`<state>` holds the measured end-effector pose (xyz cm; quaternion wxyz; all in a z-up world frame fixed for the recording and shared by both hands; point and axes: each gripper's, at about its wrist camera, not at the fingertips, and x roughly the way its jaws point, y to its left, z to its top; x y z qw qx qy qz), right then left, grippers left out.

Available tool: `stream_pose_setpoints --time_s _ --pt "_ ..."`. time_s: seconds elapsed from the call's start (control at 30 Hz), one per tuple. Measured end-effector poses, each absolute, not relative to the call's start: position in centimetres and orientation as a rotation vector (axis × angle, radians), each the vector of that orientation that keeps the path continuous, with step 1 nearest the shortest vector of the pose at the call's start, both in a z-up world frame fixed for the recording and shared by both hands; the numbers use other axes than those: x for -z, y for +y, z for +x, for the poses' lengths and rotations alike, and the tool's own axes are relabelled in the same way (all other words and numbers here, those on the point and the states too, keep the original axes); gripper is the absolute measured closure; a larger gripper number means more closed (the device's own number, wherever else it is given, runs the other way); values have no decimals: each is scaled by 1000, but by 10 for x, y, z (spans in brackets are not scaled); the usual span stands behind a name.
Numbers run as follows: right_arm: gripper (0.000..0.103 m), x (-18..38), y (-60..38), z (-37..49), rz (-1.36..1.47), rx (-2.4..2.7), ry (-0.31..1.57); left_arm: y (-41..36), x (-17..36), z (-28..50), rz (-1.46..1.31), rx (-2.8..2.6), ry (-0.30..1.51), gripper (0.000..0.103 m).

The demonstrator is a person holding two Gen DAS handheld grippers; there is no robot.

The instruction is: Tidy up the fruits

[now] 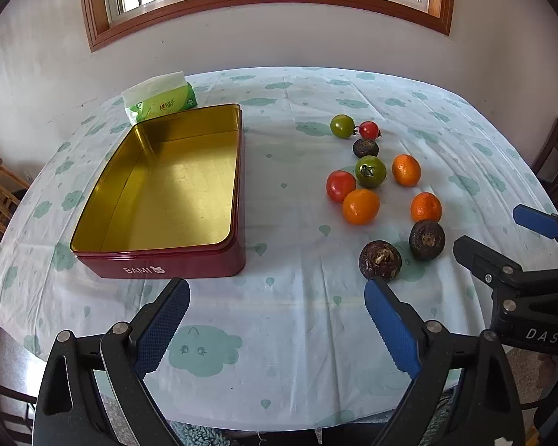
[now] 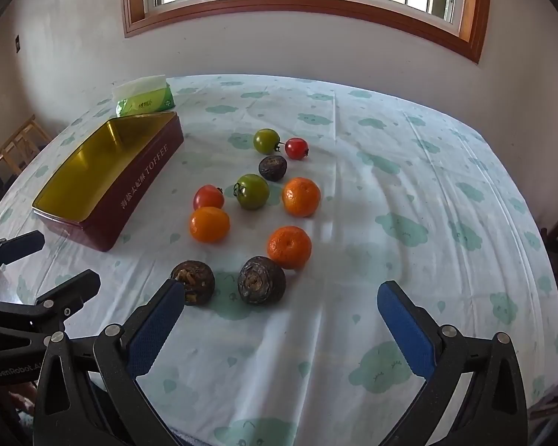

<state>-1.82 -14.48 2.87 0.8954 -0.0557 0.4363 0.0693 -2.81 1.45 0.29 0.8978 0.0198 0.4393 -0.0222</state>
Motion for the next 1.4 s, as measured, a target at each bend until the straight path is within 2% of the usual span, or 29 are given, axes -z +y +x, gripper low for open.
stream_pose_setpoints --time_s 1.4 --pt "0 -7 -143 -5 -140 -160 940 17 13 -20 39 40 956 10"
